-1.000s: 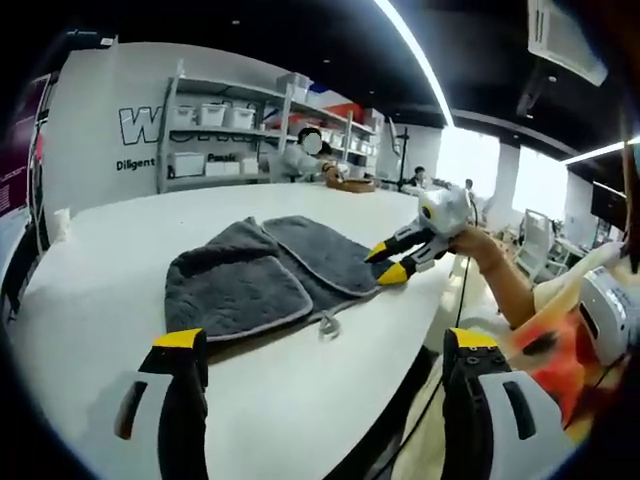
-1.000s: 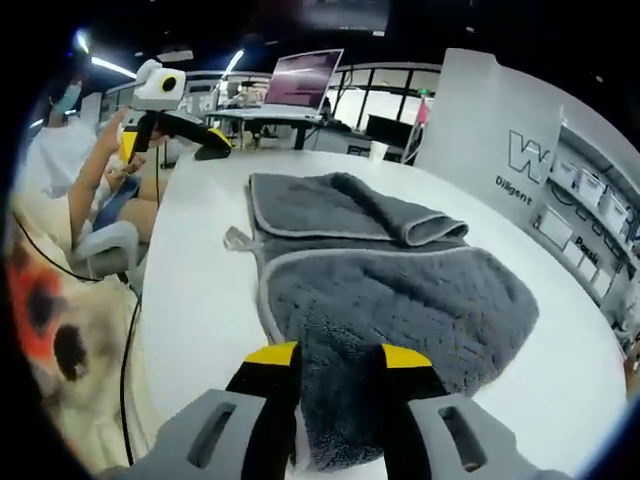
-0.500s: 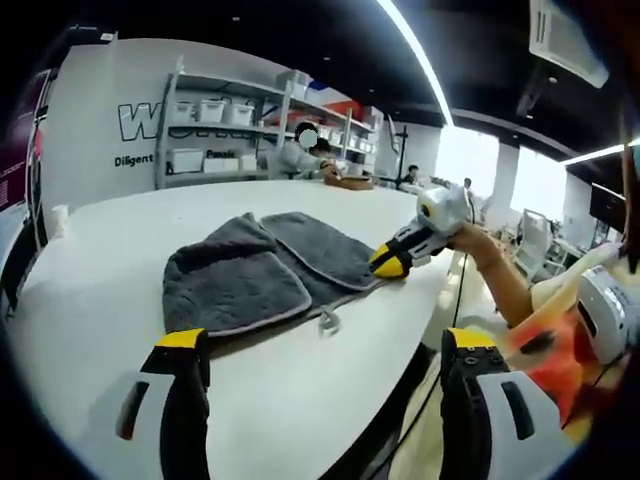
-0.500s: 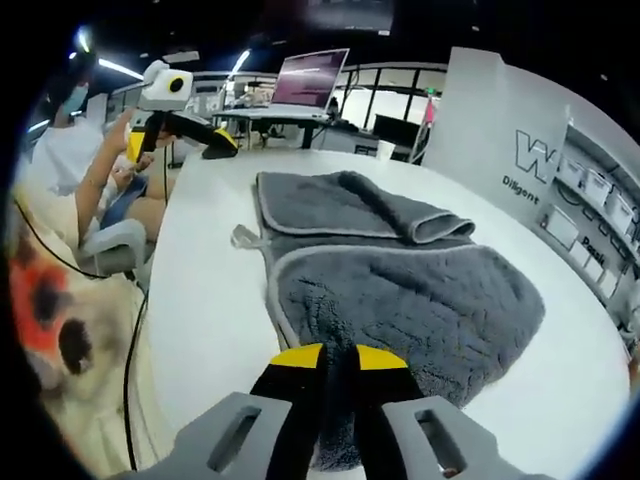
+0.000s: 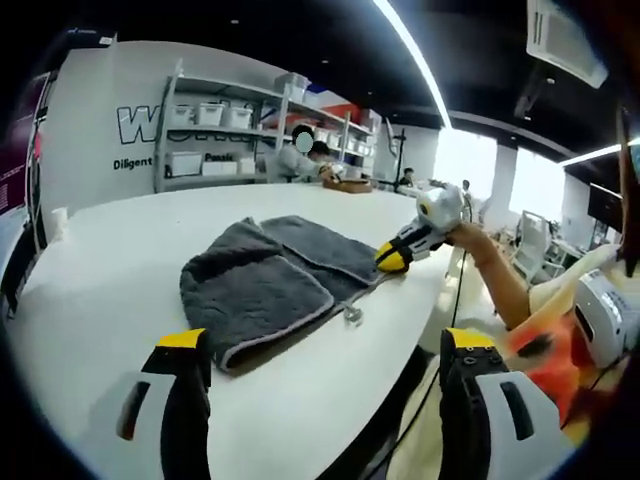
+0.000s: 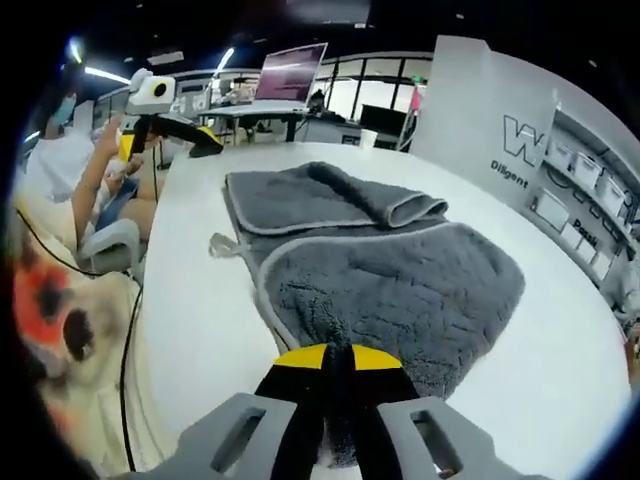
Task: Open the folded towel by lifting each exposed corner and separating the folded layers until the towel lies flat within the target outline without major curled edges
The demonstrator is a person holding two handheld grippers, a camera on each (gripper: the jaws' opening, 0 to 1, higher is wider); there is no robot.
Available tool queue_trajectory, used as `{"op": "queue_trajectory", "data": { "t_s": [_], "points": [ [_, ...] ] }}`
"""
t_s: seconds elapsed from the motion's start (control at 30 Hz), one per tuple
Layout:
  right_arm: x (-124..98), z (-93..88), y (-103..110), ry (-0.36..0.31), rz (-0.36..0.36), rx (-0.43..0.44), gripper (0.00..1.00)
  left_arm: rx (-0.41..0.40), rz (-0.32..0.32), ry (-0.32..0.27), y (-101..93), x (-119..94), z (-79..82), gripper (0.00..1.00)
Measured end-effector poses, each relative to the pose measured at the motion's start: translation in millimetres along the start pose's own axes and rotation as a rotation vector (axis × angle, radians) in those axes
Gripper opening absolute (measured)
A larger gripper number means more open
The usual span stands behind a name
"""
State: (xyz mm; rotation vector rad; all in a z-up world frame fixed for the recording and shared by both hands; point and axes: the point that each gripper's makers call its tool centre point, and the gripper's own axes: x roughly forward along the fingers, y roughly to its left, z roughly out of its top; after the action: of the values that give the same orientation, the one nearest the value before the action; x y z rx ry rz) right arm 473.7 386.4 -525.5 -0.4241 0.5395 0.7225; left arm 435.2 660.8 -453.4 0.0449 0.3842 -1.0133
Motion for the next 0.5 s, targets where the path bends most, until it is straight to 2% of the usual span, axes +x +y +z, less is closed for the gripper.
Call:
{"op": "queue_trajectory", "data": {
  "t_s": [0.5],
  "points": [
    [-19,-30.2,-60,0.013,-0.172,0.091,0.01,0.003,0.000,0.008,0.0,0,-0.9,0.93]
  ]
}}
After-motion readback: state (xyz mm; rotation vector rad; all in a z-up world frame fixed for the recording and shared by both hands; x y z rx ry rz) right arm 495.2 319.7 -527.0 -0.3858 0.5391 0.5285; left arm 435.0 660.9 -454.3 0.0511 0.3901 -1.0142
